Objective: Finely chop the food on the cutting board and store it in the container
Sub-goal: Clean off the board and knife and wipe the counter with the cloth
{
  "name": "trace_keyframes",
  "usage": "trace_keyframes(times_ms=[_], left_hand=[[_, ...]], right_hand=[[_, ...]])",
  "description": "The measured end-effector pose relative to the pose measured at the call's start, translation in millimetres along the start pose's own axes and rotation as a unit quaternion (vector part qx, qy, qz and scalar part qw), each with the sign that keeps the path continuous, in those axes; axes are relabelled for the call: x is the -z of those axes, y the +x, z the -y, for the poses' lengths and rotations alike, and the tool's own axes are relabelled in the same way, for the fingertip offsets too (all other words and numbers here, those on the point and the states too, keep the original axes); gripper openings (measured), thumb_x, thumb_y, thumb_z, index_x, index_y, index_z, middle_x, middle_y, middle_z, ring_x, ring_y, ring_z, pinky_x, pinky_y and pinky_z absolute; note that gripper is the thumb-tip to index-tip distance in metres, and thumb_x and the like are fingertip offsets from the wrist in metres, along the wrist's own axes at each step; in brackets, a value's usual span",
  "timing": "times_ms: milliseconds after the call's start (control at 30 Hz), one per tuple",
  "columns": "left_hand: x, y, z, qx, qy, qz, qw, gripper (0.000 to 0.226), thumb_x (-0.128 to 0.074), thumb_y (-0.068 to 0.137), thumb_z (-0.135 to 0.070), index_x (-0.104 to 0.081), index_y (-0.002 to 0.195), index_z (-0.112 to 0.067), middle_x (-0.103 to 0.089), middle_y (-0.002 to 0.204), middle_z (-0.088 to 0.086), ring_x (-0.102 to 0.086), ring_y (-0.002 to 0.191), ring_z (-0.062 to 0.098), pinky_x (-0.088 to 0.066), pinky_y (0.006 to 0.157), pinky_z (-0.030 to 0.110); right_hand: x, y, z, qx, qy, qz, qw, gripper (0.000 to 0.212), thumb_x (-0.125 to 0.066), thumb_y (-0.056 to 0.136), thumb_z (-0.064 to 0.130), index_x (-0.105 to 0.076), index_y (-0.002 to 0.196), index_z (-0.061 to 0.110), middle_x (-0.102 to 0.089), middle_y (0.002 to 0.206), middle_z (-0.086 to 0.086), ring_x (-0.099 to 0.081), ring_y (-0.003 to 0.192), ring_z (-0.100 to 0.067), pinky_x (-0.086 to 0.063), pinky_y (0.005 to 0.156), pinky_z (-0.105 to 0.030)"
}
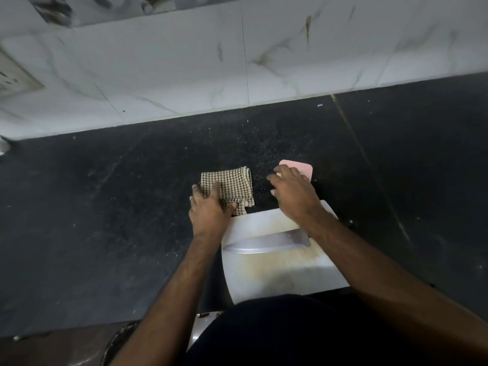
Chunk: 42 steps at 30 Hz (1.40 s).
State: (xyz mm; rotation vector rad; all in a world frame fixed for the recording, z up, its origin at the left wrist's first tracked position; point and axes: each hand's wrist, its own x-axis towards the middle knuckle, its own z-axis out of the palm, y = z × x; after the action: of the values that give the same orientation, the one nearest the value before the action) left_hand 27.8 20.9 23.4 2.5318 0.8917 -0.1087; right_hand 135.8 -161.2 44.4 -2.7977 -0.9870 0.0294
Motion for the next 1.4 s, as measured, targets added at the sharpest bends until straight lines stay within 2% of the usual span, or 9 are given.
trace_keyframes(times_ms=[133, 267, 567, 767, 900, 1000, 1200, 1400], left_hand=[[-6, 5, -5, -0.016, 0.031, 0.011, 0.999, 0.067, -0.067, 0.095, -0.049, -0.041, 0.155, -0.032, -0.021, 0.163, 0.022, -0.034, 0.142, 0.047, -0.034, 0.116, 0.061], [-8, 11, -12, -0.024, 0.044, 0.008, 0.999, 0.062, -0.068, 0.094, -0.047, -0.047, 0.151, -0.032, -0.028, 0.156, 0.019, -0.038, 0.136, 0.043, -0.037, 0.113, 0.058], [-16, 9, -29, -0.065, 0.038, 0.030, 0.997, 0.063, -0.067, 0.095, -0.048, -0.045, 0.153, -0.034, -0.022, 0.161, 0.018, -0.030, 0.142, 0.042, -0.033, 0.116, 0.059], [-20, 4, -33, -0.075, 0.052, 0.031, 0.995, 0.061, -0.063, 0.098, -0.047, -0.043, 0.154, -0.035, -0.020, 0.161, 0.019, -0.029, 0.142, 0.041, -0.034, 0.116, 0.058], [-24, 0, -41, -0.082, 0.045, 0.037, 0.995, 0.059, -0.065, 0.098, -0.043, -0.045, 0.153, -0.036, -0.021, 0.160, 0.018, -0.029, 0.141, 0.040, -0.036, 0.114, 0.059], [-24, 0, -44, -0.079, 0.039, 0.038, 0.995, 0.055, -0.064, 0.099, -0.039, -0.047, 0.152, -0.036, -0.021, 0.160, 0.017, -0.028, 0.142, 0.039, -0.035, 0.114, 0.060], [-26, 1, -45, -0.076, 0.046, 0.038, 0.995, 0.055, -0.063, 0.100, -0.038, -0.046, 0.152, -0.036, -0.018, 0.164, 0.018, -0.025, 0.146, 0.040, -0.031, 0.117, 0.060], [-26, 0, -46, -0.079, 0.047, 0.033, 0.995, 0.054, -0.063, 0.100, -0.038, -0.047, 0.152, -0.036, -0.021, 0.162, 0.019, -0.028, 0.143, 0.040, -0.034, 0.116, 0.058]], right_hand=[[0, 3, -10, -0.043, -0.040, 0.001, 0.998, 0.044, -0.060, 0.098, 0.020, -0.052, 0.142, 0.017, -0.046, 0.148, -0.009, -0.045, 0.131, -0.027, -0.042, 0.106, -0.041], [1, 3, -21, -0.069, -0.061, 0.021, 0.996, 0.056, -0.060, 0.096, 0.011, -0.044, 0.148, 0.023, -0.040, 0.154, -0.008, -0.041, 0.136, -0.029, -0.040, 0.109, -0.041], [9, -8, -38, 0.040, -0.133, 0.045, 0.989, 0.063, -0.066, 0.092, 0.009, -0.040, 0.148, 0.021, -0.045, 0.148, -0.003, -0.047, 0.131, -0.025, -0.050, 0.100, -0.039], [17, -12, -59, 0.093, -0.134, 0.053, 0.985, 0.063, -0.066, 0.093, 0.011, -0.040, 0.149, 0.021, -0.043, 0.153, -0.001, -0.043, 0.138, -0.020, -0.042, 0.110, -0.036], [17, -16, -63, 0.116, -0.154, 0.056, 0.980, 0.059, -0.067, 0.092, 0.011, -0.045, 0.146, 0.022, -0.045, 0.150, -0.003, -0.045, 0.135, -0.022, -0.043, 0.108, -0.036], [16, -12, -62, 0.099, -0.159, 0.053, 0.981, 0.057, -0.068, 0.091, 0.011, -0.047, 0.143, 0.020, -0.049, 0.145, -0.005, -0.048, 0.130, -0.023, -0.044, 0.106, -0.037], [22, -5, -63, 0.090, -0.122, 0.038, 0.988, 0.055, -0.070, 0.090, 0.009, -0.051, 0.141, 0.018, -0.052, 0.142, -0.005, -0.051, 0.128, -0.021, -0.046, 0.105, -0.034], [15, -16, -68, 0.101, -0.094, 0.014, 0.990, 0.052, -0.081, 0.078, 0.002, -0.065, 0.127, 0.012, -0.065, 0.124, -0.009, -0.062, 0.112, -0.026, -0.054, 0.091, -0.037]])
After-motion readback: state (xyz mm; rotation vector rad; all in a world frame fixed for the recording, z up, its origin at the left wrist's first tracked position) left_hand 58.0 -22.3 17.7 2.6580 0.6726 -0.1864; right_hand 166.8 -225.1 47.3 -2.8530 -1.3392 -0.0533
